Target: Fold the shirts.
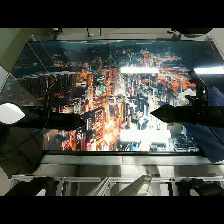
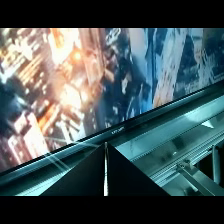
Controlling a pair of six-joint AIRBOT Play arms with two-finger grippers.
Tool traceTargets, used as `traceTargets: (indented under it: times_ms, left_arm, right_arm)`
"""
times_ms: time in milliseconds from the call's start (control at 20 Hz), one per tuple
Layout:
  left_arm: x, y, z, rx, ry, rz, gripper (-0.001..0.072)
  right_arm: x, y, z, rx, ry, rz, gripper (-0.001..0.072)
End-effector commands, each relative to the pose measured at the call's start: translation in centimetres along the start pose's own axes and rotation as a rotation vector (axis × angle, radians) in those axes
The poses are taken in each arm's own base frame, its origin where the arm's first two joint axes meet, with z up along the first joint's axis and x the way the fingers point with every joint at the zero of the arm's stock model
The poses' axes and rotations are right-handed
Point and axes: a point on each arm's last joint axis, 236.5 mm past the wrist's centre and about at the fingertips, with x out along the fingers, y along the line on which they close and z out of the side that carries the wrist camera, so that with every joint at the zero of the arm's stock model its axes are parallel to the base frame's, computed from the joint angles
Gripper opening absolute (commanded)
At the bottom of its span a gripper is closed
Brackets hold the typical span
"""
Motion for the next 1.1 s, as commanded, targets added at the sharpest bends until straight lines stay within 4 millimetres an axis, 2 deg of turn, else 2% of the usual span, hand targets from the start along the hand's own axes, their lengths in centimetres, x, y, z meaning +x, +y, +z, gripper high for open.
traceTargets:
  times_ms: [0,300,350,450,600,700,750,850,950,1000,1050]
  left_arm:
    - [0.0,0.0,0.0,0.002,0.001,0.000,0.0018]
    - [0.0,0.0,0.0,0.002,0.000,0.000,0.0020]
    - [0.0,0.0,0.1,0.002,-0.002,0.001,0.0112]
    - [-0.1,0.1,0.2,0.003,-0.006,0.006,0.0720]
    - [-2.2,0.7,1.6,-0.023,-0.031,0.020,0.0716]
    - [-5.5,2.7,2.0,-0.059,-0.019,0.083,0.0716]
    - [-7.8,4.7,2.0,-0.099,-0.023,0.153,0.0716]
    - [-13.6,10.9,1.7,-0.214,-0.093,0.393,0.0716]
    - [-20.4,16.9,0.2,-0.347,-0.216,0.650,0.0716]
    - [-23.3,19.3,-1.2,-0.431,-0.278,0.745,0.0716]
    - [-24.8,20.9,-2.1,-0.506,-0.338,0.785,0.0716]
  right_arm:
    - [0.0,0.0,0.0,0.000,0.002,0.000,0.0013]
    - [0.0,0.0,0.0,0.000,0.002,0.000,0.0013]
    - [0.0,0.0,0.0,0.000,0.002,0.000,0.0013]
    - [0.0,0.0,0.0,0.000,0.002,0.000,0.0013]
    - [0.0,0.0,0.0,0.000,0.002,0.000,0.0013]
    - [0.0,0.0,0.0,0.000,0.002,0.000,0.0013]
    - [0.0,0.0,0.0,0.000,0.002,0.000,0.0013]
    - [0.0,0.0,0.0,0.000,0.002,0.000,0.0013]
    - [0.0,0.0,0.0,0.000,0.002,0.000,0.0013]
    - [0.0,0.0,0.0,0.000,0.002,0.000,0.0013]
    - [0.0,0.0,0.0,0.000,0.002,0.000,0.0013]
